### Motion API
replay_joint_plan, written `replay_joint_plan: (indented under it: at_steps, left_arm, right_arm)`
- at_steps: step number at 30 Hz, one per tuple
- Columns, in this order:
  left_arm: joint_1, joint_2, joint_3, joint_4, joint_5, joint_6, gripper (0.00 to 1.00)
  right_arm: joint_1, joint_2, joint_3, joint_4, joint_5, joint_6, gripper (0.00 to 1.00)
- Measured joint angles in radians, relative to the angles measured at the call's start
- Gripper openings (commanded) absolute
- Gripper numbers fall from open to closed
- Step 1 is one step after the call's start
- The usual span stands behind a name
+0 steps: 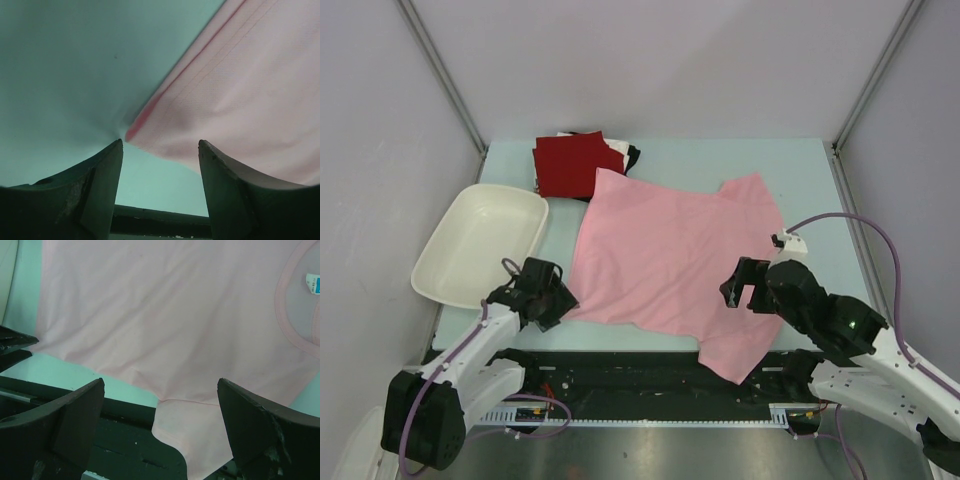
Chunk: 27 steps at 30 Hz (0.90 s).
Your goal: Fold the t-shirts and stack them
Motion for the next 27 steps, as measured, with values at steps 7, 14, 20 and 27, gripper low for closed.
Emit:
replay_joint_plan:
  at_steps: [7,14,20,27]
  left_arm:
    - [-0.006,-0.010,-0.019,0.005,-0.013,-0.020,0.66]
    - [-0.007,0.015,-0.024,0.037,-0.033,-0.046,0.17]
    - [-0.008,0.079,-0.033,0.116,-0.035,-0.062,0.00]
    - [-0.008,0.093,-0.033,0.171,-0.034,-0.061,0.00]
  right_arm:
    - [0.002,-0.010,-0.006,0.000,0.002,0.003,1.00]
    - [0.002,-0.021,-0.012,-0.001,0.003,0.004,1.00]
    - [0.008,-0.038,-0.015,-0.018,0.003,0.017,1.00]
    - [0.021,-0.019,-0.016,-0.081,-0.020,0.089,0.97]
